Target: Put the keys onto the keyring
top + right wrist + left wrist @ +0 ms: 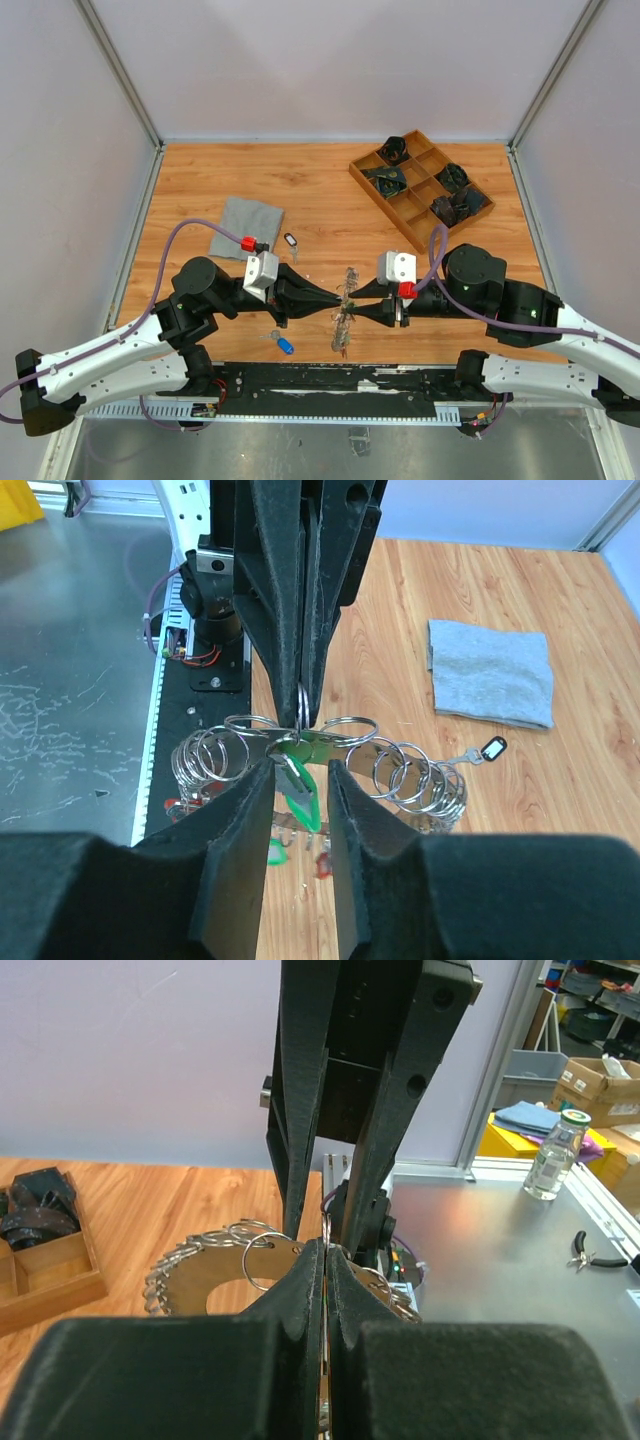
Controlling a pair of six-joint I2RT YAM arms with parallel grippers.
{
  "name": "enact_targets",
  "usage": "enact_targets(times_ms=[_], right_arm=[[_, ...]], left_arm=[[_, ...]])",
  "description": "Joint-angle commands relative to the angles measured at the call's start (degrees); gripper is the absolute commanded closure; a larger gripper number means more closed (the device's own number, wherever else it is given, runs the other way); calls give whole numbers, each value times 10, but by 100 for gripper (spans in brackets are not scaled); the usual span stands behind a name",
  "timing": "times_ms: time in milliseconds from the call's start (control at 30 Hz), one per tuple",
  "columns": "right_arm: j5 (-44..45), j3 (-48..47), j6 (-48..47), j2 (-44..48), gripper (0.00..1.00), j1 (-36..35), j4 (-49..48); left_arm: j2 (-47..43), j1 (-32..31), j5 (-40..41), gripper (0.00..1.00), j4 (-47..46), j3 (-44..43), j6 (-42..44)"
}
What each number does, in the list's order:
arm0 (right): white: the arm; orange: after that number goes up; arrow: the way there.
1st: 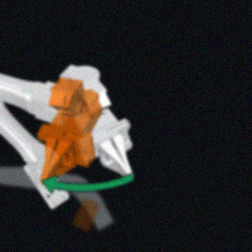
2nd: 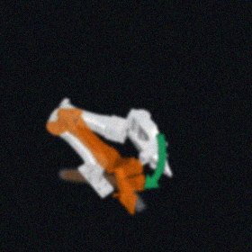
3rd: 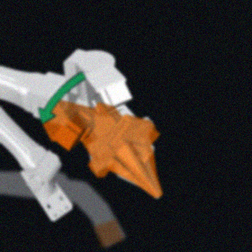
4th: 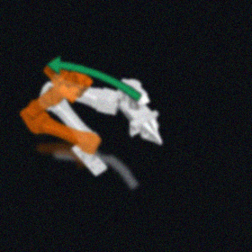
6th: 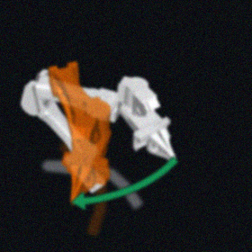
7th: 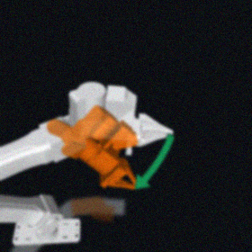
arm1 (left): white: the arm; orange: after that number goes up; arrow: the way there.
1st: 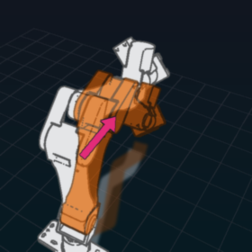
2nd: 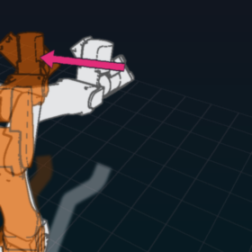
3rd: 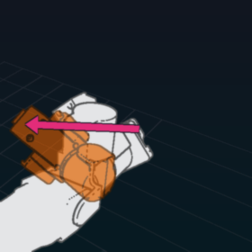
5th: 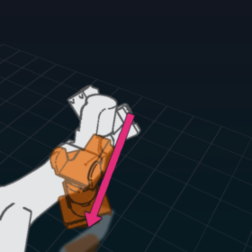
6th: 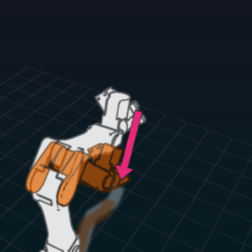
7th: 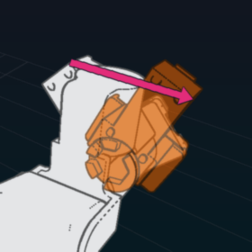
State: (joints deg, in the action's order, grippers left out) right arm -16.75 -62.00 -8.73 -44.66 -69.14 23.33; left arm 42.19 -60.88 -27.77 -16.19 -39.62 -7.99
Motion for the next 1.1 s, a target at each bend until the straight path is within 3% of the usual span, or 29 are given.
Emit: enact_targets(times_ms=[0, 233, 600, 933, 1067], right_arm=[[-5, 11, 12, 4, 70, -2, -29], [-6, 21, 12, 4, 64, -2, -29], [-26, 31, 18, -5, 65, -2, -34], [-19, 11, 25, -6, 93, -1, -15], [-6, -2, 22, 1, 96, -2, -1]], left_arm=[[-4, -2, -9, 99, -40, -19, 1], [-2, -2, -11, 100, -43, -24, 2], [0, -3, -4, 99, -46, -27, 2], [-3, -3, 1, 100, -42, -24, 4], [-1, -3, 1, 100, -44, -24, 4]])
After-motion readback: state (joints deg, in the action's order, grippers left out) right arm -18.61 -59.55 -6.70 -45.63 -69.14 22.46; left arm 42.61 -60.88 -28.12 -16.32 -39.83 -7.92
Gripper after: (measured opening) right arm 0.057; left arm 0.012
